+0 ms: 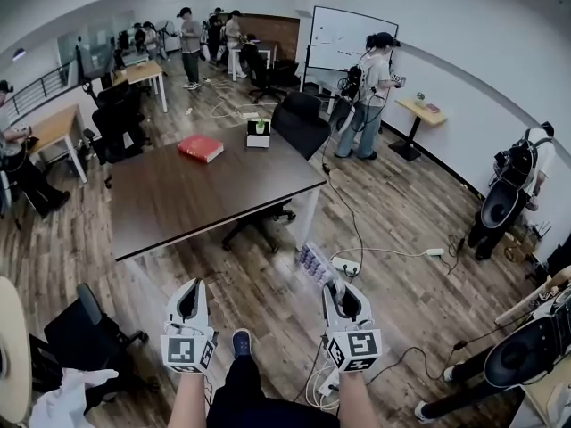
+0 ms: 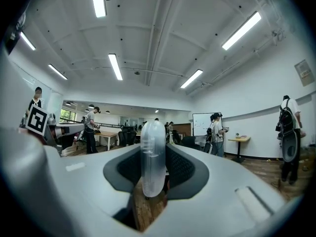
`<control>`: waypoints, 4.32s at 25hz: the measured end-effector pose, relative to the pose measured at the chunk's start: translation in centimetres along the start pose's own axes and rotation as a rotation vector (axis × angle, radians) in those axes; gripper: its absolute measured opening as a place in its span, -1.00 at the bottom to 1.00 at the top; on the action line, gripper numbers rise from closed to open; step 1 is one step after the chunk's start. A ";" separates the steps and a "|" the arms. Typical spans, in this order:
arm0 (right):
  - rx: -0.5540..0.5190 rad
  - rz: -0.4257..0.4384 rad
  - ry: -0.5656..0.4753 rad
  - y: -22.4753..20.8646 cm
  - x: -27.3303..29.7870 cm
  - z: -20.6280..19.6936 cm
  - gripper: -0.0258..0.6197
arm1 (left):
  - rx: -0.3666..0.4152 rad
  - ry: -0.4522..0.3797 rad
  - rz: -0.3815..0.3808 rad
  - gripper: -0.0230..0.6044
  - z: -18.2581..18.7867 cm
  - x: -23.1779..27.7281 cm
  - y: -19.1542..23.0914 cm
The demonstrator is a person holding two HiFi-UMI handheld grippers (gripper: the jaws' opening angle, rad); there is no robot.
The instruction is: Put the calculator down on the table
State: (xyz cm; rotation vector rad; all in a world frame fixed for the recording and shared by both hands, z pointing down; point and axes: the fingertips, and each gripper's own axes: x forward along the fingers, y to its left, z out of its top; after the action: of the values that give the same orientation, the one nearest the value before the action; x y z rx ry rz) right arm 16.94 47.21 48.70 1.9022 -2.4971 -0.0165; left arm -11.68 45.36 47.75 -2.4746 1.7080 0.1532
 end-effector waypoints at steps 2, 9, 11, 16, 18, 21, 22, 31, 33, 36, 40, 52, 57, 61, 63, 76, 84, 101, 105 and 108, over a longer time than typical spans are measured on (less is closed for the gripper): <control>0.034 0.002 -0.014 -0.5 1.3 0.0 -0.54 | -0.006 -0.008 -0.003 -0.94 -0.2 1.2 0.7; 0.109 -0.012 -0.011 -2.2 5.9 -0.9 -0.54 | -0.006 0.021 -0.001 -0.94 -1.8 4.2 3.2; 0.084 -0.011 0.003 -2.2 7.1 -1.3 -0.54 | -0.010 0.030 0.004 -0.94 -2.5 5.2 3.9; 0.055 -0.013 0.022 -2.9 11.0 -1.4 -0.54 | -0.025 0.043 -0.006 -0.94 -3.7 9.6 5.3; 0.051 -0.013 0.026 -3.1 13.0 -1.3 -0.54 | -0.024 0.045 -0.016 -0.94 -3.9 11.7 6.1; 0.049 -0.021 0.028 -3.2 16.8 -0.8 -0.54 | -0.026 0.048 -0.025 -0.94 -4.1 15.0 8.1; 0.049 -0.024 0.031 -3.2 18.2 -0.6 -0.54 | -0.022 0.047 -0.023 -0.94 -4.1 16.1 9.0; 0.038 -0.047 0.036 -3.3 31.8 1.5 -0.54 | -0.025 0.046 -0.019 -0.94 -4.1 27.4 18.0; 0.038 -0.058 0.030 -3.3 34.6 1.7 -0.54 | -0.019 0.043 -0.036 -0.94 -4.3 29.9 19.5; 0.043 -0.078 0.029 -3.6 38.2 1.6 -0.54 | -0.025 0.039 -0.062 -0.94 -4.8 33.4 21.3; 0.046 -0.099 0.035 -4.1 41.6 1.1 -0.54 | -0.031 0.039 -0.093 -0.94 -5.7 37.1 22.8; 0.052 -0.125 0.029 -7.0 48.2 0.6 -0.54 | -0.039 0.050 -0.117 -0.94 -7.9 44.1 24.2; 0.050 -0.103 0.027 -8.3 51.8 0.5 -0.54 | -0.035 0.053 -0.093 -0.94 -8.7 47.2 25.2; 0.051 -0.084 0.030 -10.3 55.1 0.0 -0.54 | -0.035 0.055 -0.075 -0.94 -9.7 50.4 25.4; 0.047 -0.079 0.032 -11.6 56.7 -0.2 -0.54 | -0.034 0.059 -0.073 -0.94 -10.2 52.3 25.3; 0.030 0.006 0.043 -20.8 69.8 0.6 -0.54 | -0.015 0.051 -0.005 -0.94 -10.7 66.6 24.2; 0.058 0.055 0.035 -23.5 75.0 0.6 -0.54 | -0.025 0.044 0.025 -0.94 -11.2 71.6 23.4; 0.049 0.041 0.060 -21.5 79.2 -0.3 -0.54 | -0.030 0.060 0.015 -0.94 -12.5 74.3 27.9; 0.049 0.048 0.072 -21.2 80.3 -1.0 -0.54 | -0.032 0.061 0.017 -0.94 -13.3 75.0 28.5; 0.059 0.046 0.090 -21.2 80.9 -2.2 -0.54 | -0.033 0.068 0.018 -0.94 -14.5 75.1 28.8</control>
State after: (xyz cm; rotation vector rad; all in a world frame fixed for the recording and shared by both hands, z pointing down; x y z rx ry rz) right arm 15.93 -36.43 50.38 1.8223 -2.5081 0.1407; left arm -11.88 -36.31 48.79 -2.5162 1.7693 0.1013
